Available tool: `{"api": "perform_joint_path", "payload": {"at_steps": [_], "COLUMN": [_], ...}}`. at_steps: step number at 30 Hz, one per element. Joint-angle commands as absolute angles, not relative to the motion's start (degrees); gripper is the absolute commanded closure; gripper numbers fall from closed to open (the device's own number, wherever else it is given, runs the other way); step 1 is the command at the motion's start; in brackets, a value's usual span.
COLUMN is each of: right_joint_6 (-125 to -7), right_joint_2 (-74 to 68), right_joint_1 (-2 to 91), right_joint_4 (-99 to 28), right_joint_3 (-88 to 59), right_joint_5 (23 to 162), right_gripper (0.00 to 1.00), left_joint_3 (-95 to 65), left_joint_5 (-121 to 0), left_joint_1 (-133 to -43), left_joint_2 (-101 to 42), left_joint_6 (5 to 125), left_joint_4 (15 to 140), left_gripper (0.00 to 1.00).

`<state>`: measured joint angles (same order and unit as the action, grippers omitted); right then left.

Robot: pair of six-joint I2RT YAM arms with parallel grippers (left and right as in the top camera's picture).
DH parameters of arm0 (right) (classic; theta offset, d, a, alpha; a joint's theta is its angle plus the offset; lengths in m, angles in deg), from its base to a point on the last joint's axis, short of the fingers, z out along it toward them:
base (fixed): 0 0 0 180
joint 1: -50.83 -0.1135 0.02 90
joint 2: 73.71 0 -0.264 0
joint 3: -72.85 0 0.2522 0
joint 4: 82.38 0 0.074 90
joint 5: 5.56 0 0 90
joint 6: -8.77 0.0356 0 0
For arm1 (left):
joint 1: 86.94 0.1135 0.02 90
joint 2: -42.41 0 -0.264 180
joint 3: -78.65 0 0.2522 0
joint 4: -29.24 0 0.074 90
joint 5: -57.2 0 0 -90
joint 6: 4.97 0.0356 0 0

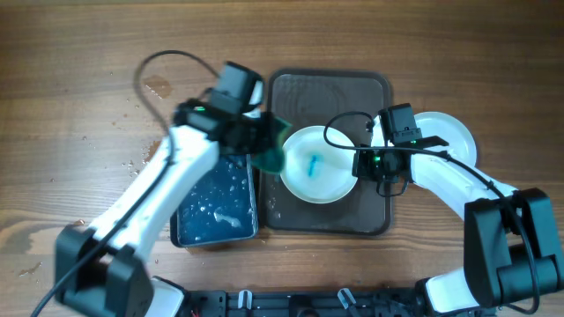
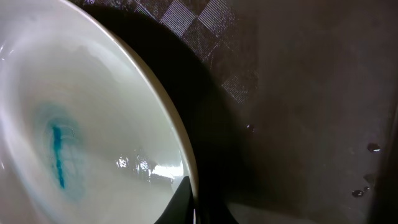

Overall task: Clean dirty plates on tray and stack at the side
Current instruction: 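Scrub the held plate with the sponge using the left gripper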

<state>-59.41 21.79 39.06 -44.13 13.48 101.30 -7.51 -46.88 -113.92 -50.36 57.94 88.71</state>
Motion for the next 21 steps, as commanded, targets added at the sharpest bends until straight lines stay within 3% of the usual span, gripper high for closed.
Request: {"api": "perform_joint_path", "payload": {"at_steps": [1,9,16,19,21], "right_joint_6": [-59.7,-60.2,-60.3,-60.3,-60.3], "right_joint_2": [22.7,22.3,22.3,22.3,22.3], "right_joint_1": [38.7,38.7,38.7,38.7,38.7], "right_joint_4": [-42.2,-40.9,-40.2,-40.2,-40.2], "right_joint_3": [16.3,16.3,16.3,16.3,16.3], "right_joint_5": [98.9,99.5,99.6,99.5,99.5], "right_gripper": [0.96,0.96,0.96,0.96,0.96], "left_joint_3": [-8.3,-8.3,-8.3,-8.3,-8.3], "left_joint_5": [-48.4,-49.5,-15.7,-14.6,-24.2], "left_joint_1": [-119.6,-124.6,-121.2,-121.2,-121.2], "left_joint_2": [-57.6,-73.9,-74.1,-73.8,-73.8], "left_joint_6": [52.4,48.5,48.7,49.8,49.9], "left_joint_4": [82.7,65.0,85.5,85.9,82.8], "left_gripper": [0.96,0.96,0.96,0.96,0.96]}}
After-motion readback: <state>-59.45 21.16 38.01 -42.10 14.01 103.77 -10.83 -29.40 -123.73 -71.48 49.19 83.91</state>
